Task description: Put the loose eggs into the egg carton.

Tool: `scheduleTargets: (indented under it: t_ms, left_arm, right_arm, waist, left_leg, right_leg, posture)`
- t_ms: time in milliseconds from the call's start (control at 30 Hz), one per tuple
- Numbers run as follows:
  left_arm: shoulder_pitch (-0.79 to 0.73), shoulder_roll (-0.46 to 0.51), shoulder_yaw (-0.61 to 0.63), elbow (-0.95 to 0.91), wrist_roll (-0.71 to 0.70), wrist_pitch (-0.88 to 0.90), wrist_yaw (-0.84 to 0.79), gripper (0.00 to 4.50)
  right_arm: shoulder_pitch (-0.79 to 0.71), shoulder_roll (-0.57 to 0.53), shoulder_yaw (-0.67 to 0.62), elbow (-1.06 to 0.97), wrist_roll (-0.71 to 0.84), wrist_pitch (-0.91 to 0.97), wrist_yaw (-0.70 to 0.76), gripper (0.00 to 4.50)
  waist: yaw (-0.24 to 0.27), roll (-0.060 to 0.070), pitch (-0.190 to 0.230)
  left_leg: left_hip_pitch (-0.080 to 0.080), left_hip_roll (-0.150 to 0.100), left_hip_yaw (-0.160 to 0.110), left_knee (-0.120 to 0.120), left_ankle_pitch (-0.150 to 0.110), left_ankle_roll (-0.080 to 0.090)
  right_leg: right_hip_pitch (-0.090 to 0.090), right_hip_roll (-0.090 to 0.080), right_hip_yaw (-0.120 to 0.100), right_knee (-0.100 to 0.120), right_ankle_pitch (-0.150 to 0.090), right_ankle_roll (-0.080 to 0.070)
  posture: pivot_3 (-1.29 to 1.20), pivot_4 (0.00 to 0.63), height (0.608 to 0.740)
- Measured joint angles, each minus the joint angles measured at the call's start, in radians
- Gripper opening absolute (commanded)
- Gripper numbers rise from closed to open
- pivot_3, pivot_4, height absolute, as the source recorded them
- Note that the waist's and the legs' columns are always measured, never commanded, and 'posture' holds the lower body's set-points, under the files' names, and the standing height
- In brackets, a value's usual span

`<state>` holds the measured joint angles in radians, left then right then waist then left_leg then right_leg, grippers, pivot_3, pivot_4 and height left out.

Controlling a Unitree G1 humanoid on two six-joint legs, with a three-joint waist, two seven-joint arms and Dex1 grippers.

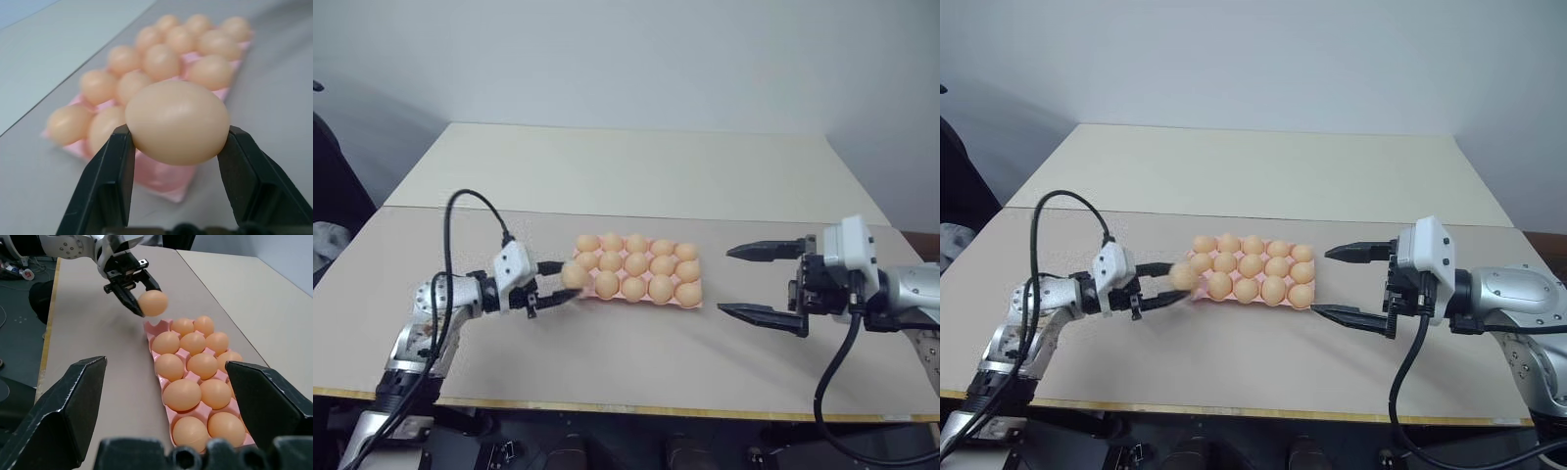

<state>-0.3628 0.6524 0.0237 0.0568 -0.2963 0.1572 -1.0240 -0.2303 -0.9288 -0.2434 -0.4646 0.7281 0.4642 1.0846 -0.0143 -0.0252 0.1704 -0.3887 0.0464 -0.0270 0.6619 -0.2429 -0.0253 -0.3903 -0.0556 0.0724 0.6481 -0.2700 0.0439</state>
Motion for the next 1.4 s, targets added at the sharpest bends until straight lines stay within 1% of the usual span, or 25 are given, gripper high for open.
scheduleTargets:
  t_ms: [133,400,433,500,600,800,933,1033,1167,1233,1333,1400]
  left_arm:
    - [0.01,-0.027,-0.002,-0.011,0.024,0.049,0.095,2.35]
    - [0.009,-0.044,-0.017,-0.011,0.043,0.039,0.112,2.35]
    - [0.009,-0.044,-0.02,-0.011,0.043,0.039,0.11,2.93]
    - [0.008,-0.045,-0.024,-0.01,0.042,0.038,0.103,3.46]
    - [0.005,-0.048,-0.027,-0.002,0.042,0.029,0.091,4.47]
    - [-0.007,-0.047,-0.025,0.0,0.041,0.019,0.071,4.47]
    - [-0.005,-0.004,0.017,0.0,0.01,0.013,0.034,4.47]
    - [0.036,0.073,0.103,-0.004,-0.062,0.015,-0.035,4.47]
    - [0.133,0.214,0.206,-0.018,-0.118,0.019,-0.16,4.47]
    - [0.183,0.286,0.273,-0.034,-0.164,0.039,-0.224,4.47]
    - [0.236,0.343,0.369,-0.049,-0.217,0.057,-0.279,4.47]
    - [0.276,0.355,0.421,-0.065,-0.242,0.083,-0.291,4.47]
  right_arm:
    - [0.0,0.006,0.003,0.001,-0.001,0.0,-0.002,4.5]
    - [-0.009,0.006,0.005,0.002,-0.008,0.0,0.0,4.5]
    - [-0.01,0.006,0.005,0.002,-0.008,0.0,0.0,4.5]
    - [-0.01,0.006,0.005,0.002,-0.009,0.0,0.0,4.5]
    - [-0.01,0.008,0.005,0.002,-0.009,0.0,-0.001,4.5]
    - [-0.01,0.013,0.005,0.002,-0.017,0.0,-0.006,4.5]
    - [-0.01,0.015,0.005,0.002,-0.019,0.0,-0.007,4.5]
    - [-0.01,0.017,0.005,0.004,-0.019,0.0,-0.006,4.5]
    - [-0.01,0.015,0.004,0.026,-0.018,0.0,0.01,4.5]
    - [-0.006,0.003,0.004,0.048,-0.018,0.0,0.04,4.5]
    - [-0.006,0.0,0.004,0.07,-0.019,-0.001,0.072,4.5]
    - [-0.008,-0.001,0.004,0.085,-0.02,-0.001,0.085,4.5]
  waist:
    - [0.0,0.0,0.0]
    - [0.0,0.0,0.0]
    - [0.0,0.0,0.0]
    - [0.0,0.0,0.0]
    - [0.0,0.0,0.0]
    - [0.0,0.0,0.0]
    - [-0.005,0.0,0.0]
    - [-0.011,0.0,0.0]
    - [-0.012,0.0,0.0]
    - [-0.01,0.0,0.0]
    - [-0.003,0.0,0.0]
    - [-0.002,0.0,0.0]
  left_leg:
    - [0.0,0.0,0.0,0.0,0.0,0.0]
    - [0.0,0.0,0.0,0.0,0.0,0.0]
    - [0.0,0.0,0.0,0.0,0.0,0.0]
    - [0.0,0.0,0.0,0.0,0.0,0.0]
    - [0.0,0.0,0.0,0.0,0.0,0.0]
    - [0.0,0.0,0.0,0.0,0.0,0.0]
    - [0.0,0.0,0.0,0.0,0.0,0.0]
    - [0.0,0.0,0.0,0.0,0.0,0.0]
    - [0.0,0.001,0.001,0.0,0.0,0.0]
    - [0.0,0.001,0.001,0.0,0.0,0.0]
    - [0.001,0.001,0.001,0.0,0.0,0.0]
    - [0.001,0.001,0.001,0.0,0.0,0.0]
  right_leg:
    - [0.0,0.0,0.0,0.0,0.0,0.0]
    - [0.0,0.0,0.0,0.0,0.0,0.0]
    - [0.0,0.0,0.0,0.0,0.0,0.0]
    - [0.0,0.0,0.0,0.0,0.0,0.0]
    - [0.0,0.0,0.0,0.0,0.0,0.0]
    - [0.0,0.0,0.0,0.0,0.0,0.0]
    - [0.0,0.0,0.0,0.0,0.0,0.0]
    - [0.0,0.0,0.0,0.0,0.0,0.0]
    - [0.0,0.0,0.0,0.0,0.0,0.0]
    - [0.0,0.0,0.0,0.0,0.0,0.0]
    - [0.0,0.0,0.0,0.0,0.0,0.0]
    - [0.0,0.0,0.0,0.0,0.0,0.0]
  posture:
    - [0.0,0.15,0.74]
    - [0.0,0.15,0.74]
    - [0.0,0.15,0.74]
    - [0.0,0.15,0.74]
    - [0.0,0.15,0.74]
    - [0.0,0.15,0.74]
    - [0.0,0.15,0.74]
    - [0.0,0.15,0.74]
    - [0.0,0.15,0.74]
    - [0.0,0.15,0.74]
    - [0.0,0.15,0.74]
    - [0.0,0.15,0.74]
